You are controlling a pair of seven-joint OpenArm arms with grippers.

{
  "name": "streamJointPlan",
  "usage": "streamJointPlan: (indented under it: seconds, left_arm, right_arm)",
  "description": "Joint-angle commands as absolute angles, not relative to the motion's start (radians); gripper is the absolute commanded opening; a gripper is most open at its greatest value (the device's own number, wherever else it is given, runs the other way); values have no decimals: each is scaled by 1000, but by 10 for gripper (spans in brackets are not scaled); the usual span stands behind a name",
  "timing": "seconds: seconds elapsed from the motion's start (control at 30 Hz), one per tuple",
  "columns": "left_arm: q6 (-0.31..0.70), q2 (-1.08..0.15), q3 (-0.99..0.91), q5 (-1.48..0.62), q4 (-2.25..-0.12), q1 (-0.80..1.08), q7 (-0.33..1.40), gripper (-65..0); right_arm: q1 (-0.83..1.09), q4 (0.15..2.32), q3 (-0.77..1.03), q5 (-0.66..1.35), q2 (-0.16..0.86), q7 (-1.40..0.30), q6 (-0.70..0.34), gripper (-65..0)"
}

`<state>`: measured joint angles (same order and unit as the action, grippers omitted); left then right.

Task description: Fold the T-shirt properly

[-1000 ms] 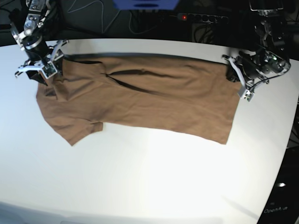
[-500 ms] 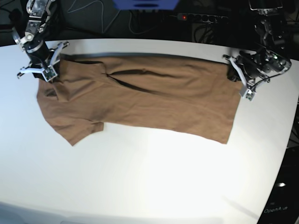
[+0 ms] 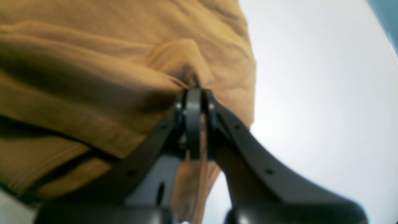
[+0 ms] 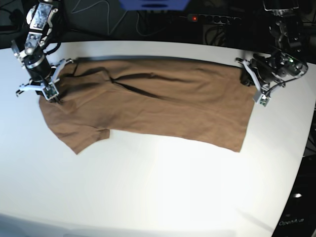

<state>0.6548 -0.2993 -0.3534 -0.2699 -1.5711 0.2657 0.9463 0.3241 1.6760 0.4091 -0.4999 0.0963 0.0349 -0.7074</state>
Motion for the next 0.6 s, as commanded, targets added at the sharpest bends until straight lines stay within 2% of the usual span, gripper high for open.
streamJointPlan:
  seconds: [0.0,0.27,0.57]
  left_arm:
    - [641,-311,-357,-193,-1561,285,1033,-625]
    - [641,-311,-357,-193,-1561,285,1033,-625]
    - [642,-311,-355,-193,-1561,285,1035,-625]
  right_arm:
    - [306,1698,410,-490,107,53,-698,-641]
    - [194,1692,417,-493,65,48,-698,-638]
    - [168,1675,417,-493,48,48,-698,-634]
